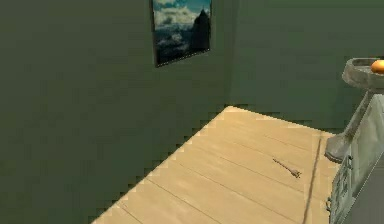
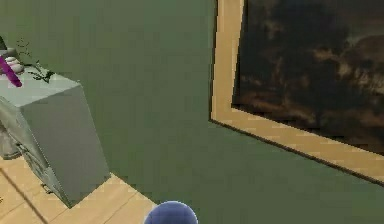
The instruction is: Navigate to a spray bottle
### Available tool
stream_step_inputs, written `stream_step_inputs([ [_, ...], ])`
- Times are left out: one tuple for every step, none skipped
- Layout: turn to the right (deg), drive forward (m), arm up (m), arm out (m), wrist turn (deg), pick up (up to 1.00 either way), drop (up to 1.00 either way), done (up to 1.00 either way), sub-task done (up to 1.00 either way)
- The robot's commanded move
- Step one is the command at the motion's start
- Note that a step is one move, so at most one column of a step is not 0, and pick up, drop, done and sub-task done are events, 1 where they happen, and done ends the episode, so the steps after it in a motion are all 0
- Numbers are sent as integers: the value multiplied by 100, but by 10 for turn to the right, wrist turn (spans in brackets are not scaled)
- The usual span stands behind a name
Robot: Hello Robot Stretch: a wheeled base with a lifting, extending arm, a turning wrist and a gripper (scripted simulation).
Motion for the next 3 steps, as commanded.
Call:
stream_step_inputs([
  [180, 0, 0, 0, 0, 0, 0, 0, 0],
  [0, 65, 0, 0, 0, 0, 0, 0, 0],
  [420, 0, 0, 0, 0, 0, 0, 0, 0],
])
